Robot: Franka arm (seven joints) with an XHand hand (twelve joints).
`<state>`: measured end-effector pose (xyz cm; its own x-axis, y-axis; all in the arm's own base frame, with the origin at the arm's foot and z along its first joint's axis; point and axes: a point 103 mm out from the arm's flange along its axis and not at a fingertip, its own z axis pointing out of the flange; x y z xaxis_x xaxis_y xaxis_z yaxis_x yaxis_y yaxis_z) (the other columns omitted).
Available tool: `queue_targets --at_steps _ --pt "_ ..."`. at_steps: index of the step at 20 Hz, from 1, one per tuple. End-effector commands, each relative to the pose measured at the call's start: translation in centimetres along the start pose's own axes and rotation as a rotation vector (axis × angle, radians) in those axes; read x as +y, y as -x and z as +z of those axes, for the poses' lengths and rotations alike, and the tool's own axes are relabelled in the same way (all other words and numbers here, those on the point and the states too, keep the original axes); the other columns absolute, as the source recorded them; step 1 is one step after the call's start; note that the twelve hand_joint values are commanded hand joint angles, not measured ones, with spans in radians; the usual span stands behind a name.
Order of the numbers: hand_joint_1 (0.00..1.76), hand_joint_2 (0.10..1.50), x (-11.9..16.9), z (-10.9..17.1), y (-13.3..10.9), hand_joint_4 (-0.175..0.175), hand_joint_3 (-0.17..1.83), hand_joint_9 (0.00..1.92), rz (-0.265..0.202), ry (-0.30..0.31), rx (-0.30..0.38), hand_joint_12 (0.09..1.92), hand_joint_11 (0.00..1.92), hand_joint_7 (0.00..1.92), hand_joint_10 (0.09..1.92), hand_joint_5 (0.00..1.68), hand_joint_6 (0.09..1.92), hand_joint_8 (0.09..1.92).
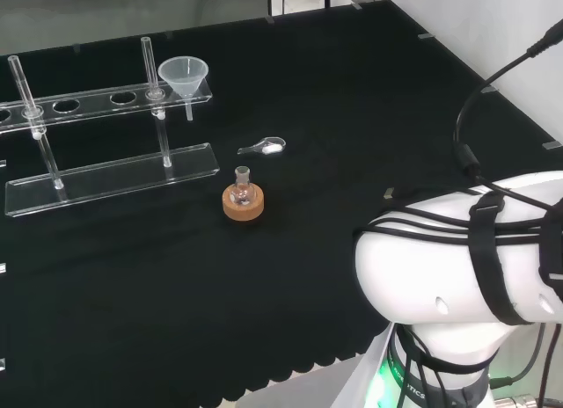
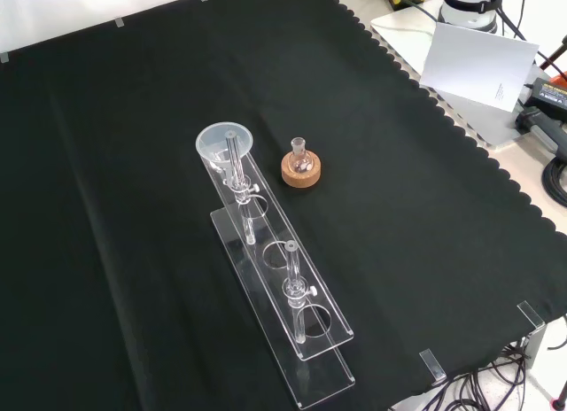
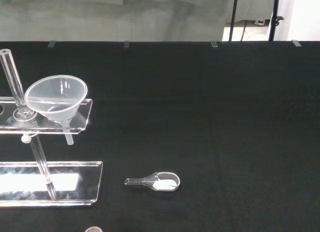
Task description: Pick up the funnel from the transparent funnel stand.
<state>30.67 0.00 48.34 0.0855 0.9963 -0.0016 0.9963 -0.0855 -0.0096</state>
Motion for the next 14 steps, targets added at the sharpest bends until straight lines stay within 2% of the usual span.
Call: queue_targets --at_steps 1,2,3,5,8,10,14 --pt "0.08 1.09 0.0 0.0 0.2 0.007 0.38 0.14 -0.002 0.0 0.003 1.36 0.16 0.01 0.66 0.17 0.09 0.39" --pt "0.04 1.11 0.1 0.0 0.2 0.012 0.39 0.12 0.002 0.001 -0.002 1.35 0.15 0.0 0.65 0.16 0.09 0.36" --pt "0.02 1.13 0.0 0.1 -0.2 0.014 0.4 0.11 -0.018 -0.013 -0.061 1.35 0.14 0.0 0.65 0.16 0.09 0.35" --pt "0.0 1.14 0.1 0.0 0.2 0.016 0.41 0.1 -0.018 -0.011 -0.055 1.35 0.13 0.0 0.65 0.15 0.09 0.33" --pt "0.0 1.14 -0.1 0.2 -1.9 0.016 0.41 0.1 -0.007 -0.003 -0.056 1.35 0.13 0.0 0.65 0.15 0.09 0.33" --pt "0.0 1.14 -0.1 0.4 -2.7 0.016 0.41 0.1 0.0 0.009 -0.026 1.35 0.13 0.0 0.65 0.16 0.09 0.33" --pt "0.0 1.14 0.8 1.1 -2.8 0.015 0.41 0.1 0.026 -0.005 -0.037 1.35 0.13 0.0 0.65 0.16 0.09 0.33"
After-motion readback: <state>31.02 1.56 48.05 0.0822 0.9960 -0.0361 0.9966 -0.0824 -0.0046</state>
